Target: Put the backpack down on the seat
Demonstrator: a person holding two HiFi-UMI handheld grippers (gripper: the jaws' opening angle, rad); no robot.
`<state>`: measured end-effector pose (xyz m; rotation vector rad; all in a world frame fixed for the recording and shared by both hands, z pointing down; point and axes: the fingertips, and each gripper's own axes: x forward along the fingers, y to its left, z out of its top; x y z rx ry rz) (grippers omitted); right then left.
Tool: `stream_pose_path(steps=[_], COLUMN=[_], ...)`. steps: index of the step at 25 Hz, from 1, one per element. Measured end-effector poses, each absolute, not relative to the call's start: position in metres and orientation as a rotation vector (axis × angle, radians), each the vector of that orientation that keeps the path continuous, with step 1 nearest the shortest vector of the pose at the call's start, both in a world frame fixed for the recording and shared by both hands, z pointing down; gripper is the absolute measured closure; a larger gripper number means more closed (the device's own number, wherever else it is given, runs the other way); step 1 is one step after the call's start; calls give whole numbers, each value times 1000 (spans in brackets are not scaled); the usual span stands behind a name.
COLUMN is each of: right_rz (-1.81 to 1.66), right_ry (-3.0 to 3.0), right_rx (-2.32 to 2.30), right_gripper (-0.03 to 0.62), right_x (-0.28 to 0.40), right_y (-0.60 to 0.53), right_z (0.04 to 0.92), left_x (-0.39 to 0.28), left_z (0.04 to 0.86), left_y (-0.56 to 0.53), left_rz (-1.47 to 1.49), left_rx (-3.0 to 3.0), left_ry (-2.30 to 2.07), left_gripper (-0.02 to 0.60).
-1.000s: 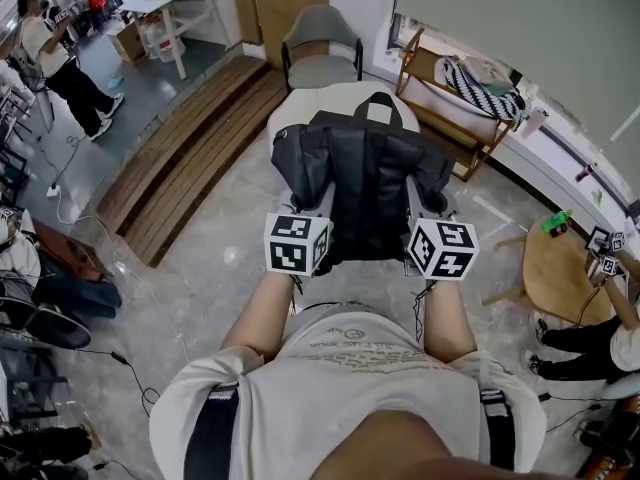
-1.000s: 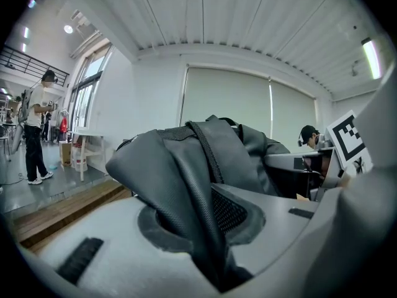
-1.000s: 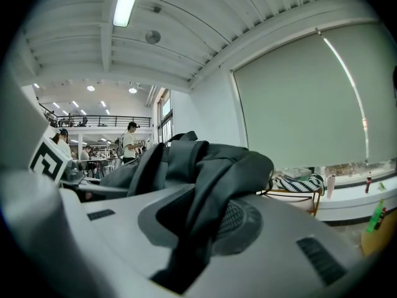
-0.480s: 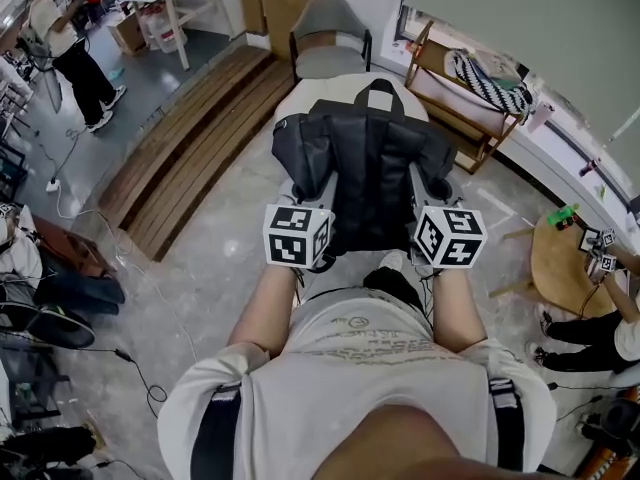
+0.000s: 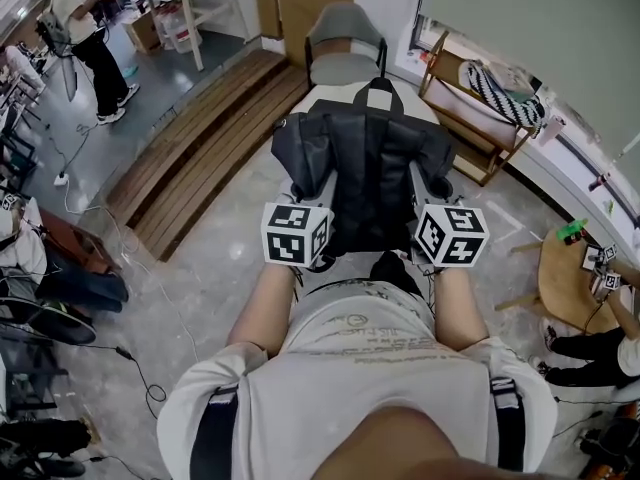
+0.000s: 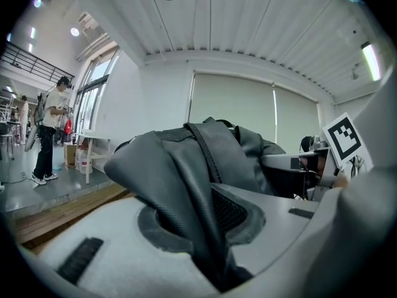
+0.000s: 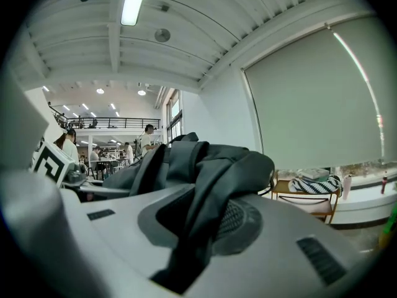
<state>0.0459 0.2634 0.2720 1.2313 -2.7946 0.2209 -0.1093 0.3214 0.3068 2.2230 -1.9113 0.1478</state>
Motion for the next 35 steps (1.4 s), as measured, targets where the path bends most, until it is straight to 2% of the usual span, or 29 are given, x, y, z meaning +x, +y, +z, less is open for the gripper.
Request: stream_pose_path(steps=[23,35], right_rz=[266,352], right_ry=[-2803,-2780], right_rx=[1175,1155], right_gripper=[519,519], right_x=[17,35], right_y=[123,-20], right_z=[293,302], left_x=[-137,-118], left_z=[325,332], left_y=[190,52], left_rz=[202,251], left_rx=[2181,2133], left_ry=[-1917,-1866], left_gripper=[483,483])
